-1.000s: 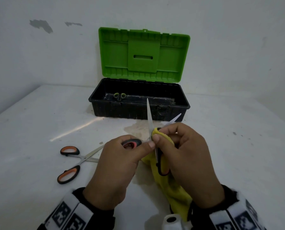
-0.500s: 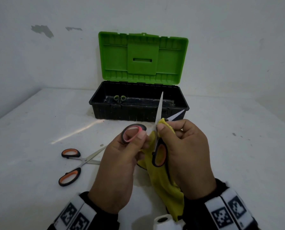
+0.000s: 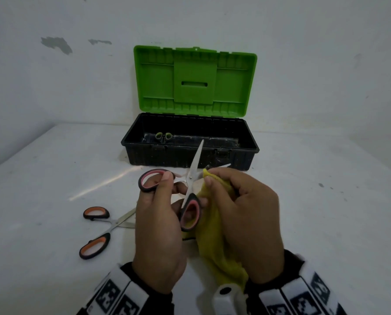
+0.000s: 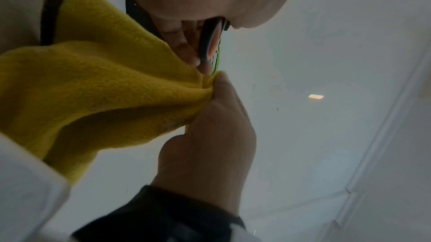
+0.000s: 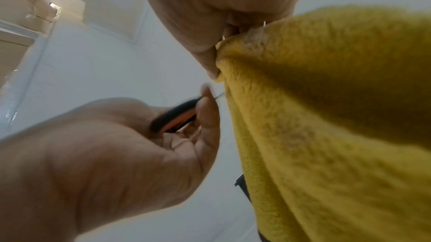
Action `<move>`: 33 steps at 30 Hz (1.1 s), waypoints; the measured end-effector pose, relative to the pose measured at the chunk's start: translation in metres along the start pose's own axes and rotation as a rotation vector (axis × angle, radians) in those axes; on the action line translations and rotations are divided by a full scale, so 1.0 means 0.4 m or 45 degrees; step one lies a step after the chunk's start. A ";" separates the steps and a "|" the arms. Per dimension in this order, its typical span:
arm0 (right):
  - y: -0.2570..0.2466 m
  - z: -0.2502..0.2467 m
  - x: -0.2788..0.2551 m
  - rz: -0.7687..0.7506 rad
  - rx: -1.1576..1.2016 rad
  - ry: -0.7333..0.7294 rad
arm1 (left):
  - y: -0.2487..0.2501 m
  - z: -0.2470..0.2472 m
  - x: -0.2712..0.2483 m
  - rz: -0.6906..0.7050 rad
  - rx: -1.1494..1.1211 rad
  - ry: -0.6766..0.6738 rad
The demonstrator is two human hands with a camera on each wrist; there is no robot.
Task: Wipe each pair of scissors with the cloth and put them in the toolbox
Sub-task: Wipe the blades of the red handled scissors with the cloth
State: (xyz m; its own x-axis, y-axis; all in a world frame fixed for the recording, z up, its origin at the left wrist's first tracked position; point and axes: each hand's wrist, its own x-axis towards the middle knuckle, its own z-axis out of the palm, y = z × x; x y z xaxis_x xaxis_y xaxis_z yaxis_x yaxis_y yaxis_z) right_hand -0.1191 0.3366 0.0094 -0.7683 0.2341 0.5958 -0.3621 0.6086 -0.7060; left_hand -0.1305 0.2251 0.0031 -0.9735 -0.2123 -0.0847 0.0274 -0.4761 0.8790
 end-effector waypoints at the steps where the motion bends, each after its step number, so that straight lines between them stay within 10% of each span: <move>1: 0.011 -0.007 0.002 -0.023 -0.019 0.029 | 0.002 -0.002 0.004 0.010 0.000 0.008; 11: 0.015 0.012 -0.004 -0.465 -0.368 -0.036 | 0.003 0.002 -0.002 0.164 0.070 -0.025; 33: 0.019 -0.014 -0.019 -0.403 -0.353 -0.097 | 0.025 -0.025 0.008 -0.028 0.153 -0.248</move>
State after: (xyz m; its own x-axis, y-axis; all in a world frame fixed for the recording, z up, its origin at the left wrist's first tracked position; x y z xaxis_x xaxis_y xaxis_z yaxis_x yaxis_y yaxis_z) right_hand -0.1133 0.3437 0.0017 -0.6827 -0.0477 0.7292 -0.4390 0.8245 -0.3571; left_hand -0.1312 0.2110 0.0069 -0.9993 -0.0288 -0.0223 -0.0100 -0.3714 0.9284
